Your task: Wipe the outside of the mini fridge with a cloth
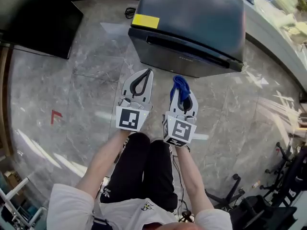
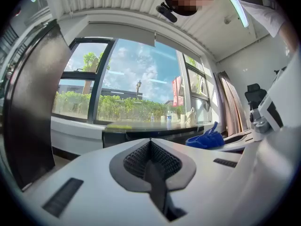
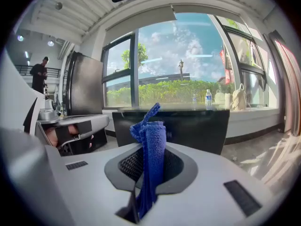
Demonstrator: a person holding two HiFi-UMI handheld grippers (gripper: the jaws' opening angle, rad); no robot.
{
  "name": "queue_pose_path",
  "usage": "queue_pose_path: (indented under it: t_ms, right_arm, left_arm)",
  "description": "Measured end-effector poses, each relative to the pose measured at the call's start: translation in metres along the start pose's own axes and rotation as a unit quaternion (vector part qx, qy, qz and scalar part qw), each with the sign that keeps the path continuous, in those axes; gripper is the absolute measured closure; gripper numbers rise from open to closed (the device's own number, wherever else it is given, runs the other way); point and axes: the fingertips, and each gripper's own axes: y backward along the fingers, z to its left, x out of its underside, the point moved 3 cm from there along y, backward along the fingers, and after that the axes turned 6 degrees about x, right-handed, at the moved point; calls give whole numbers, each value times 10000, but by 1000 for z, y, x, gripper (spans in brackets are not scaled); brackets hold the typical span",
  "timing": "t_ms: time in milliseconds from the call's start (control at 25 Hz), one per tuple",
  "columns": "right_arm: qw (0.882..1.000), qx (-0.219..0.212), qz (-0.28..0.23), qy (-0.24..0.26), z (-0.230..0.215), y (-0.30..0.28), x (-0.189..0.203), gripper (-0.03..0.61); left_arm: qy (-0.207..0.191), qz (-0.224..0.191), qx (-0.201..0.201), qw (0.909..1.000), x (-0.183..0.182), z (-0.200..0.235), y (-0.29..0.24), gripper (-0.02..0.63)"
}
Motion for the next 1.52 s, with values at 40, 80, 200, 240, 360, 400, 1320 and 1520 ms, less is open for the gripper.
queue_pose_path:
  t_ms: [40, 80, 200, 240, 360, 400, 1320, 1520]
  right_arm:
    - [10000, -52, 19, 21, 7, 13, -35, 516]
    - [9999, -97, 5, 44, 13, 26, -75, 516]
    - [9992, -189, -310, 171, 28, 63, -217, 517]
    - [9984, -201, -476, 217, 33, 75, -266, 517]
    - [9963, -241, -784, 269, 46, 119, -386, 516]
    - [9960, -259, -821, 222, 49, 136, -417, 517]
    - [9881, -394, -1439, 361, 51, 259, -536, 517]
    - [9871, -459, -1466, 458, 60, 273, -535, 517]
  left_arm:
    - [10, 46, -3, 10000, -36, -1, 4, 609]
    - [41, 104, -21, 9999, -75, -2, 8, 609]
    - [107, 102, -105, 9998, -203, 0, 14, 609]
    - [88, -34, -108, 9999, -250, 1, 14, 609]
    - [50, -147, -118, 9998, -369, -2, 29, 609]
    - [21, -33, -129, 9999, -400, -6, 39, 609]
    - [-409, -831, -183, 9955, -576, -51, 112, 609]
    - [-426, -856, -229, 9952, -577, -48, 124, 609]
